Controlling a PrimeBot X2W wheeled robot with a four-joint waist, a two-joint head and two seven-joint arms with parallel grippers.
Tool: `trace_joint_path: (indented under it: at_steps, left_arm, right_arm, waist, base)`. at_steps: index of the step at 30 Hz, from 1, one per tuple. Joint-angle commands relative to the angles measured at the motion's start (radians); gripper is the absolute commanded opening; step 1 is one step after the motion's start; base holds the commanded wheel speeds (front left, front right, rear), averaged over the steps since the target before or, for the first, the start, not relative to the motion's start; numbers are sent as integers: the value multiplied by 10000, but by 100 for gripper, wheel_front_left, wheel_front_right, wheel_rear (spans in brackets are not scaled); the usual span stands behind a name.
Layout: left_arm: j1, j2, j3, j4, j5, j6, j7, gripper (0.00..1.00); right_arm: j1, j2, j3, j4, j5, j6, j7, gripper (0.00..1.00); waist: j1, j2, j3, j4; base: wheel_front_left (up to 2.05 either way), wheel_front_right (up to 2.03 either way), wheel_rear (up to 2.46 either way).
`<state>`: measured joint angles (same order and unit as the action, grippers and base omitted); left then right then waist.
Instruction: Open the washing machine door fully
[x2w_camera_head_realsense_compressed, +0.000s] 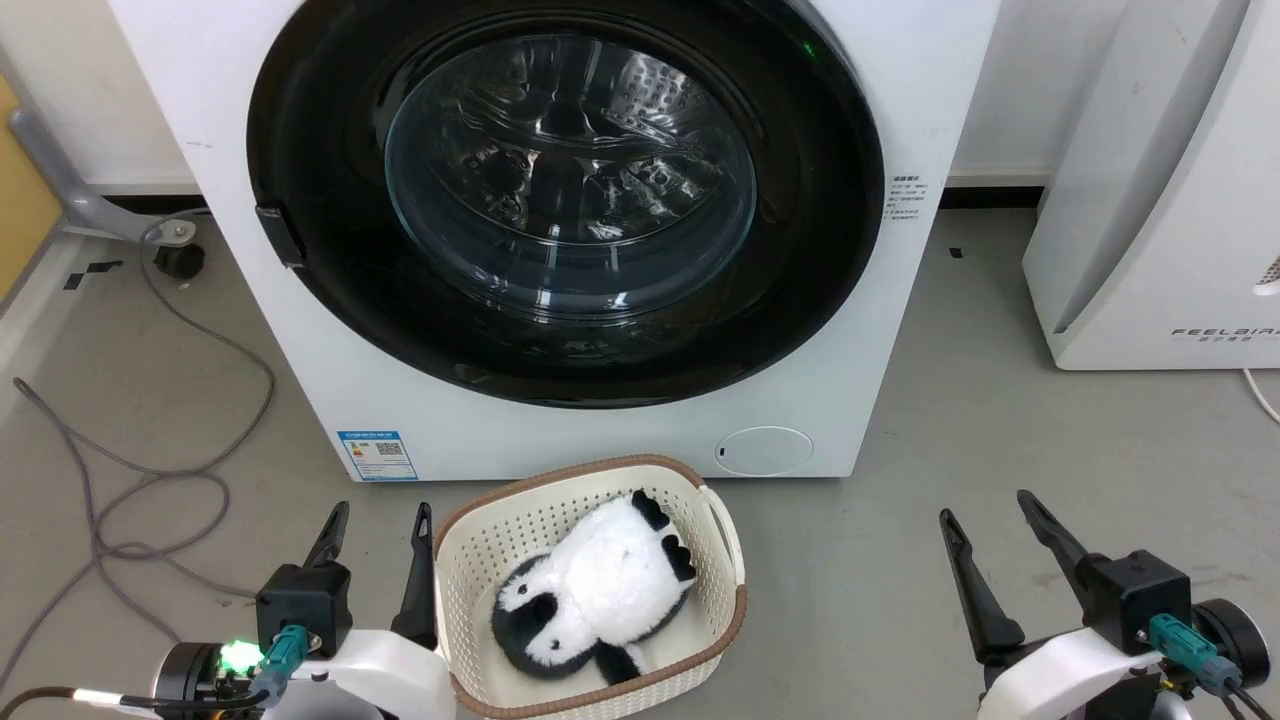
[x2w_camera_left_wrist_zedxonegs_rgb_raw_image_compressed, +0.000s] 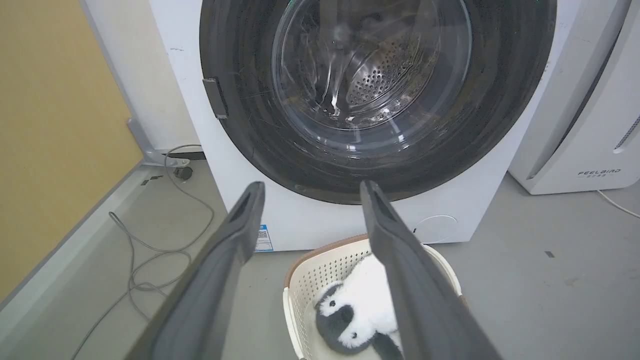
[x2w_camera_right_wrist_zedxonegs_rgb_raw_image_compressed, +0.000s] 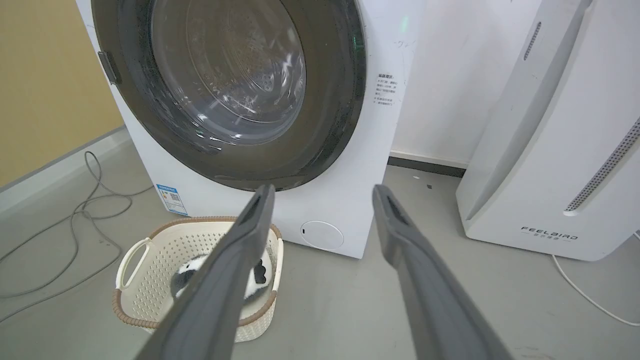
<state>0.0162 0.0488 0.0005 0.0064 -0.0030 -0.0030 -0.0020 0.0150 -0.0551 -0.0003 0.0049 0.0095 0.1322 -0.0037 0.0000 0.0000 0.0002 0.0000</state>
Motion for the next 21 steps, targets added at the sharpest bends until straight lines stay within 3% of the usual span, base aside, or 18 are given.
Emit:
trace_joint_path:
  at_steps: [1, 21]
  left_arm:
    - [-6, 1, -43, 31, -17, -19, -107, 100]
    - [-81, 3, -267, 103, -72, -91, -524, 100]
  right_arm:
    - [17, 2, -6, 23, 70, -1, -102, 100]
    - [-213, -173, 48, 20, 936, -3, -420, 100]
  waist:
    - [0, 0, 3, -1]
    - [0, 0, 193, 25]
  base:
    - [0, 0, 0]
    - [0, 0, 0]
